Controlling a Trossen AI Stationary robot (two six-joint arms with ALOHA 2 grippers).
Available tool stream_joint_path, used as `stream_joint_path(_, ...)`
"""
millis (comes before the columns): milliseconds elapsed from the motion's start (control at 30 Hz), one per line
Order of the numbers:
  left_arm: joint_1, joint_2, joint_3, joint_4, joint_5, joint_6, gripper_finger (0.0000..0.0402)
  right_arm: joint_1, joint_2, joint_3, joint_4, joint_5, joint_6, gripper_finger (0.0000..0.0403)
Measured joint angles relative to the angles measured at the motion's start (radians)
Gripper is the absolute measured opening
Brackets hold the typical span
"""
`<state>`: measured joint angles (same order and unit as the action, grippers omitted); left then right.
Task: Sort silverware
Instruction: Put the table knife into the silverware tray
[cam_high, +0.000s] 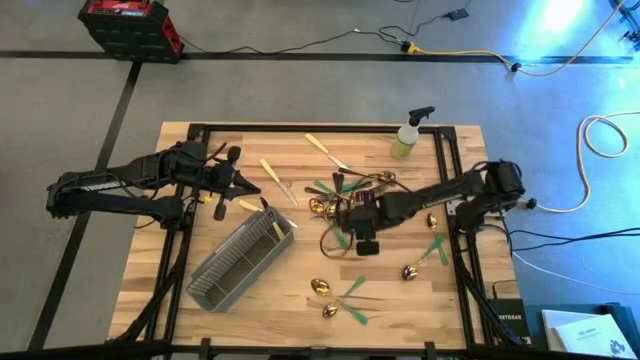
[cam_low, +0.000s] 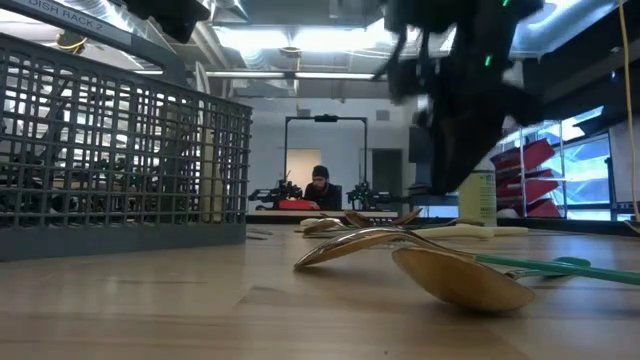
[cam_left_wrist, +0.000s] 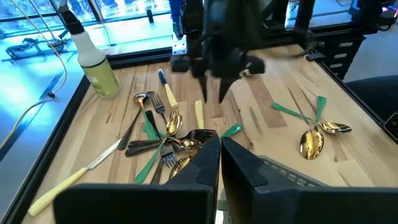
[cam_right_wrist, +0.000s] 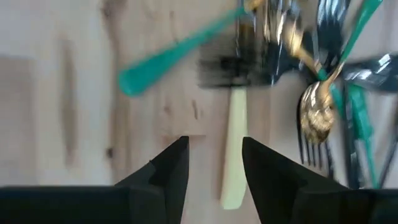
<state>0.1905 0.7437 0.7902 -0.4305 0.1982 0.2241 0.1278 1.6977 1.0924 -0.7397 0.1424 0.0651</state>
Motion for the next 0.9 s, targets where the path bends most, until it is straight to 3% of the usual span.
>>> stream_joint_path(300,0.0,0.0,0.0,0.001,-0.002,0.024,0.0,-0.123,0.009,-0.072,0.146,-0.146,-0.076,0.0131)
stream_joint_path(900,0.0,0.0,0.0,0.001,-0.029,0.048,0.0,-0.156,0.096,-0.121,0.197,-0.144,-0.1,0.0131)
